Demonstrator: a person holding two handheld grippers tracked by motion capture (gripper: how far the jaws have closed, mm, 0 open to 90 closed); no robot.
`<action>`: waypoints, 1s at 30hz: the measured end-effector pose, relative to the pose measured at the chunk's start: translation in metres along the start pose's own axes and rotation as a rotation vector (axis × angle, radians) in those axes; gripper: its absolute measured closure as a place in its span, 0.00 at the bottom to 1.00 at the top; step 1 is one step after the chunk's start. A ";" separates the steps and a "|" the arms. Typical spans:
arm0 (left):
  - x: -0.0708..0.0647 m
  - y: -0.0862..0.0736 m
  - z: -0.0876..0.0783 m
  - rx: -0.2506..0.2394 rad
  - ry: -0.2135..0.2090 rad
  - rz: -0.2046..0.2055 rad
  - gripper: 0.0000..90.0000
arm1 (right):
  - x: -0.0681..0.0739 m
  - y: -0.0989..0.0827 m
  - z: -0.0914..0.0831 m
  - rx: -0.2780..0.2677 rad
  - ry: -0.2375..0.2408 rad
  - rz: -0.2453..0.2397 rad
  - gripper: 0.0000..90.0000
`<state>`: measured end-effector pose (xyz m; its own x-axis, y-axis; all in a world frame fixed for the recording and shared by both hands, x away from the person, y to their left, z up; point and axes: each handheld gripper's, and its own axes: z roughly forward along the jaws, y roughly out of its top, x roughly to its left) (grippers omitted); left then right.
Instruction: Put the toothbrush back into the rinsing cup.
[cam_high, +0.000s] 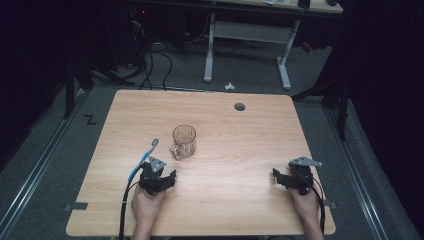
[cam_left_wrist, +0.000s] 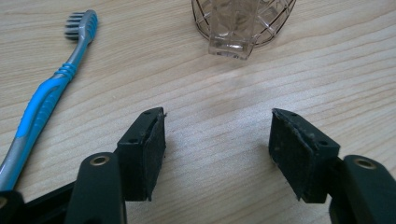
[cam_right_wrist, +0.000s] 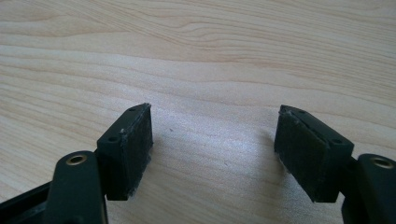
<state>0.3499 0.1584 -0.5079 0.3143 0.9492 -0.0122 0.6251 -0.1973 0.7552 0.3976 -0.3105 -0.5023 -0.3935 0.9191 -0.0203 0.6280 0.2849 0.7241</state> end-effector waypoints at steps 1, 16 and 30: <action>0.000 0.000 0.000 0.000 0.000 -0.001 0.41 | 0.000 0.000 0.000 0.000 0.000 0.000 0.31; 0.005 0.000 -0.001 -0.007 -0.046 -0.027 0.37 | 0.000 0.000 0.000 0.000 0.000 0.000 0.31; 0.003 0.002 -0.003 0.021 -0.019 -0.017 0.41 | 0.000 0.000 0.000 0.000 0.000 0.001 0.31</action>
<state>0.3502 0.1617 -0.5049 0.3167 0.9478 -0.0372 0.6456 -0.1866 0.7406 0.3975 -0.3106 -0.5022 -0.3931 0.9193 -0.0195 0.6286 0.2842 0.7239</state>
